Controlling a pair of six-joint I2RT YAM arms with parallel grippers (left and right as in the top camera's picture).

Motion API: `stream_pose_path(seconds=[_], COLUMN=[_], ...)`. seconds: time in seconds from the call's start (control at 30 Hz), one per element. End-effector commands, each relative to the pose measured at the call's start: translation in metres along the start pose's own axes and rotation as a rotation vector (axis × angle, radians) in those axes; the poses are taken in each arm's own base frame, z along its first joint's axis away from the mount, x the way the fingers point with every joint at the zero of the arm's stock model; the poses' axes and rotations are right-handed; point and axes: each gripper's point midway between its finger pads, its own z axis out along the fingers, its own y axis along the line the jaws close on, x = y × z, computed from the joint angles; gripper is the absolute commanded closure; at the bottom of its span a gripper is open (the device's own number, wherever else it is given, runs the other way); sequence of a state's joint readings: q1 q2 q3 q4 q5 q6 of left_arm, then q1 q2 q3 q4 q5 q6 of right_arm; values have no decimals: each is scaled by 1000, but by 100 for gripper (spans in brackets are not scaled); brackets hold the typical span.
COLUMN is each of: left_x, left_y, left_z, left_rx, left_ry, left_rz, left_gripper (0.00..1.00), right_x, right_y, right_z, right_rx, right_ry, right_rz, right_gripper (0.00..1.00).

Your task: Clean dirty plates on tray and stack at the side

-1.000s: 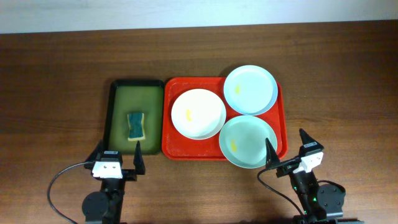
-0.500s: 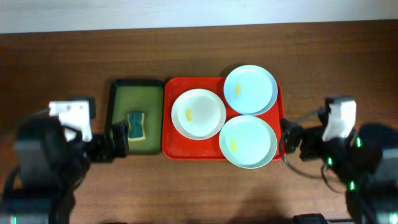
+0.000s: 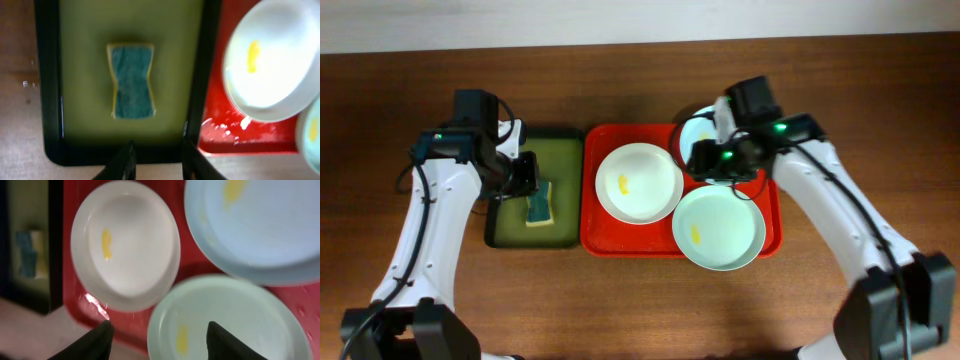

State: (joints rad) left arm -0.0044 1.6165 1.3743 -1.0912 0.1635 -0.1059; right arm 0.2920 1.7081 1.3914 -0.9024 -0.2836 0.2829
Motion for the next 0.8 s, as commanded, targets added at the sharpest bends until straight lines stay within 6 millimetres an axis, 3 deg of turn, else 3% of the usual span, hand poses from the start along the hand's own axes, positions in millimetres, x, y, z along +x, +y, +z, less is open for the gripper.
stream_pose_path(seconds=[0.0, 0.1, 0.2, 0.3, 0.47, 0.63, 0.7, 0.77], left_x=[2, 0, -3, -3, 1, 1, 1, 1], left_y=[15, 20, 28, 32, 35, 35, 35, 35], left_z=[27, 50, 67, 70, 85, 85, 85, 85], left_rx=[-48, -50, -76, -95, -99, -99, -99, -100], left_ry=[-21, -68, -120, -129, -91, -91, -91, -91], left_rz=[-23, -17, -12, -13, -17, -17, -17, -17], left_gripper=[61, 59, 54, 56, 57, 56, 56, 55], right_x=[-9, -9, -13, -12, -14, -5, -3, 1], right_y=[0, 0, -17, -18, -22, -28, -29, -18], right_z=[41, 87, 108, 109, 110, 120, 122, 124], right_rx=[59, 71, 151, 153, 170, 171, 168, 106], right_ry=[8, 35, 27, 31, 15, 19, 21, 39], right_rz=[-28, -55, -57, -57, -59, -58, -58, -56], right_gripper=[44, 62, 74, 85, 85, 85, 95, 96])
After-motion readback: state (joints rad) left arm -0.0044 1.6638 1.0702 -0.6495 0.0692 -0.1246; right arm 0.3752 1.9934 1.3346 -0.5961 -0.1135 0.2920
